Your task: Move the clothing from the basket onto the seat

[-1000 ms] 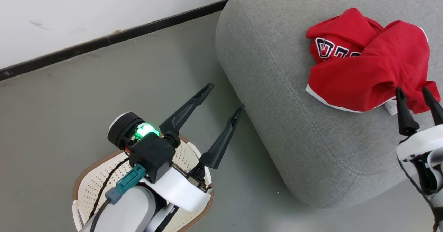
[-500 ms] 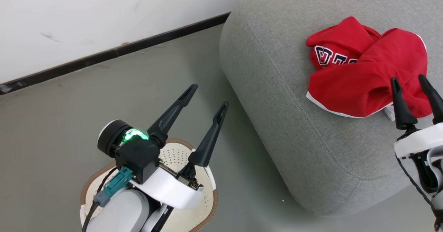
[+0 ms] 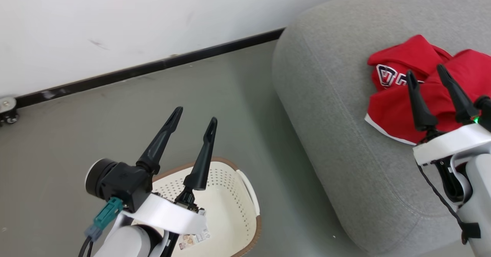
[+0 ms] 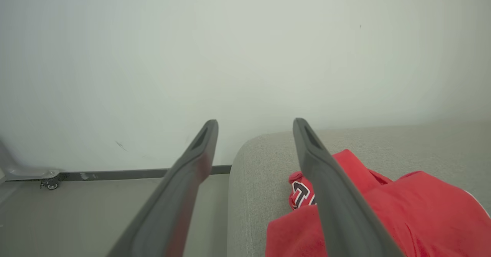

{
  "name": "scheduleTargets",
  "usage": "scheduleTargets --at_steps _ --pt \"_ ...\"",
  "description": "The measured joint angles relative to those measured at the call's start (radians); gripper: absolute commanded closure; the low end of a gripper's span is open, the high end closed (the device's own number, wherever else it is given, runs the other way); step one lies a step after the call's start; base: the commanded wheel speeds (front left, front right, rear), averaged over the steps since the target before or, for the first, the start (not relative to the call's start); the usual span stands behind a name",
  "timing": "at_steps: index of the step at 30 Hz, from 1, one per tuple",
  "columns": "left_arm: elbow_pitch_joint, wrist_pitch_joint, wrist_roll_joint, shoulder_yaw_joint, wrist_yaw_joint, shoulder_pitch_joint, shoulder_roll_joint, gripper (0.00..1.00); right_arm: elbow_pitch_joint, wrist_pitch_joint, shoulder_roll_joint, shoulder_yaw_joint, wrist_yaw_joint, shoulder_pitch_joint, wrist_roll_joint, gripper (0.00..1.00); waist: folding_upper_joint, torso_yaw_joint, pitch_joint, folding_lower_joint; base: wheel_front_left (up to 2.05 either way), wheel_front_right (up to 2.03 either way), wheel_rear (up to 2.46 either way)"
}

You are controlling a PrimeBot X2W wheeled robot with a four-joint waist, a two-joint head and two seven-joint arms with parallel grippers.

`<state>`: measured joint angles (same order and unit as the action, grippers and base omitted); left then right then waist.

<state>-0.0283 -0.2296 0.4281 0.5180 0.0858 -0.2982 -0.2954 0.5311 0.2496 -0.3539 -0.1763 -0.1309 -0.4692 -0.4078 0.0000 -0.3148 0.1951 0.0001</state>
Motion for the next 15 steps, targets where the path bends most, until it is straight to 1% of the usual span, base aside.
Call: scheduleTargets --at_steps 15 --pt "0.013 -0.01 0.029 -0.059 0.046 0.093 0.014 0.0 -0.036 -0.002 0.075 -0.028 0.0 -0.007 0.033 0.0 0.0 0.121 -0.055 0.0 0.0 0.0 0.0"
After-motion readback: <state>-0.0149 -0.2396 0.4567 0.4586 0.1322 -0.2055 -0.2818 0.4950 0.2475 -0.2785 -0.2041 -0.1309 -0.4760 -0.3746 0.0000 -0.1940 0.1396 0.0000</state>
